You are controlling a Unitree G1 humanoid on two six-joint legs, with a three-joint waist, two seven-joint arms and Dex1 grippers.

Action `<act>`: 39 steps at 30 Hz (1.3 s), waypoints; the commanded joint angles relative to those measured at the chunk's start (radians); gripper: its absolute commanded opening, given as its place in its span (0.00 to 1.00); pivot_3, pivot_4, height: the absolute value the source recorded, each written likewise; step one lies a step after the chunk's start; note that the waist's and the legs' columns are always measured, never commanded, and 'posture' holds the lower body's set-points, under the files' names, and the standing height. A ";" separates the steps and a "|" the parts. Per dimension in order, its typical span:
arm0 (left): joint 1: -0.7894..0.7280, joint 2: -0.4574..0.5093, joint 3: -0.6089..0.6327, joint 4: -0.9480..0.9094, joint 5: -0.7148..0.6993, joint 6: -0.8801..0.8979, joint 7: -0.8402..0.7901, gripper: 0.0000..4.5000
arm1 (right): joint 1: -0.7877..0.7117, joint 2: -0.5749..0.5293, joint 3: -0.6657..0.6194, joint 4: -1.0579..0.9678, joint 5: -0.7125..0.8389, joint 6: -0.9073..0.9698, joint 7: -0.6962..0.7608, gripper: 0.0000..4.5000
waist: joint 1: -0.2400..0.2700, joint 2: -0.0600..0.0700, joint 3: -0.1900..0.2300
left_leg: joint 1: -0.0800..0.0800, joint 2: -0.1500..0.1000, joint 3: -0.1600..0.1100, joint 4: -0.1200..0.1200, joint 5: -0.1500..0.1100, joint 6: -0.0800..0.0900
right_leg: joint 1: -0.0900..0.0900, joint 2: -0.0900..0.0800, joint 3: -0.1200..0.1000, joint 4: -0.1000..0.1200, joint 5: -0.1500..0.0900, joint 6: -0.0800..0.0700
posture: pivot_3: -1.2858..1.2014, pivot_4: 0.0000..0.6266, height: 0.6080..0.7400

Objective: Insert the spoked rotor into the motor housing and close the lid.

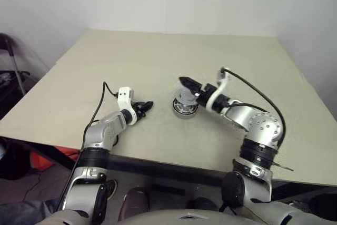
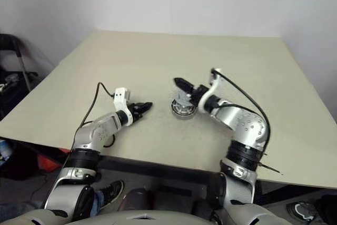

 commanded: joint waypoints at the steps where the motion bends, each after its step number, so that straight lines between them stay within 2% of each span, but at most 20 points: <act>1: -0.005 0.012 0.012 0.043 0.018 0.005 0.017 0.54 | 0.006 -0.023 0.068 -0.046 0.003 -0.017 0.003 0.99 | 0.001 0.000 0.000 | 0.000 0.000 0.000 0.000 0.000 0.000 | 0.000 0.000 0.000 0.000 0.000 0.000 | 0.52 0.00 1.00; 6: -0.007 0.021 0.017 0.050 0.019 -0.001 0.014 0.54 | 0.019 -0.174 0.240 -0.049 -0.144 -0.203 0.082 0.99 | 0.000 -0.001 0.000 | 0.000 0.000 0.000 0.000 0.001 -0.001 | 0.000 0.000 0.000 0.000 0.000 0.000 | 0.52 0.00 1.00; 10: 0.006 0.015 0.018 0.014 -0.016 0.019 -0.024 0.54 | 0.020 -0.351 0.461 0.006 -0.372 -0.470 0.196 0.99 | 0.000 -0.001 0.000 | 0.000 0.001 0.000 0.000 0.001 -0.002 | -0.001 0.001 0.000 0.000 0.000 0.001 | 0.52 0.00 1.00; 13: 0.015 0.010 0.012 -0.055 -0.068 0.042 -0.097 0.54 | 0.016 -0.429 0.590 0.108 -0.519 -0.641 0.254 0.99 | -0.001 -0.004 0.001 | -0.001 0.001 0.000 0.000 0.001 -0.002 | -0.001 0.001 0.000 0.000 0.000 0.000 | 0.52 0.00 1.00; 16: 0.014 0.030 -0.016 -0.096 -0.062 0.028 -0.153 0.54 | 0.003 -0.410 0.607 0.194 -0.553 -0.711 0.274 0.99 | -0.002 -0.005 0.001 | -0.008 0.001 0.000 0.001 -0.001 0.001 | -0.007 0.001 0.000 0.001 0.000 0.000 | 0.52 0.00 1.00; 17: 0.016 0.041 -0.029 -0.109 -0.057 0.020 -0.174 0.54 | 0.001 -0.402 0.611 0.216 -0.563 -0.727 0.280 0.99 | -0.002 -0.005 0.002 | -0.014 0.001 -0.001 0.004 -0.001 0.002 | -0.012 0.001 -0.001 0.002 0.005 -0.006 | 0.52 0.00 1.00; 20: 0.016 0.063 -0.046 -0.144 -0.058 0.013 -0.215 0.54 | -0.004 -0.380 0.612 0.271 -0.586 -0.756 0.288 0.99 | -0.006 -0.005 0.002 | -0.032 0.004 -0.003 0.019 -0.007 0.012 | -0.024 0.005 -0.002 0.006 0.008 -0.005 | 0.52 0.00 1.00; 22: 0.013 0.086 -0.062 -0.171 -0.055 0.010 -0.248 0.54 | -0.005 -0.368 0.613 0.299 -0.605 -0.777 0.289 0.99 | -0.011 -0.005 0.002 | -0.036 0.004 -0.003 0.028 -0.011 0.018 | -0.026 0.005 -0.002 0.011 0.008 -0.005 | 0.52 0.00 1.00; 28: 0.018 0.142 -0.101 -0.210 -0.053 -0.002 -0.329 0.54 | 0.002 -0.346 0.602 0.310 -0.629 -0.795 0.298 0.99 | -0.028 -0.005 0.002 | -0.032 0.004 -0.003 0.028 -0.010 0.018 | -0.022 0.004 -0.001 0.011 0.005 -0.009 | 0.52 0.00 1.00; 34: 0.017 0.144 -0.099 -0.209 -0.054 -0.009 -0.335 0.54 | 0.002 -0.338 0.588 0.357 -0.640 -0.789 0.300 0.99 | -0.029 -0.006 0.003 | -0.024 0.005 -0.003 0.028 -0.009 0.015 | -0.015 0.004 -0.001 0.012 0.006 -0.010 | 0.52 0.00 1.00; 39: 0.039 0.141 -0.102 -0.233 -0.057 -0.002 -0.325 0.54 | -0.004 -0.316 0.570 0.409 -0.634 -0.786 0.295 0.99 | -0.029 -0.006 0.002 | -0.023 0.005 -0.003 0.028 -0.009 0.015 | -0.015 0.004 -0.001 0.013 0.006 -0.010 | 0.52 0.00 1.00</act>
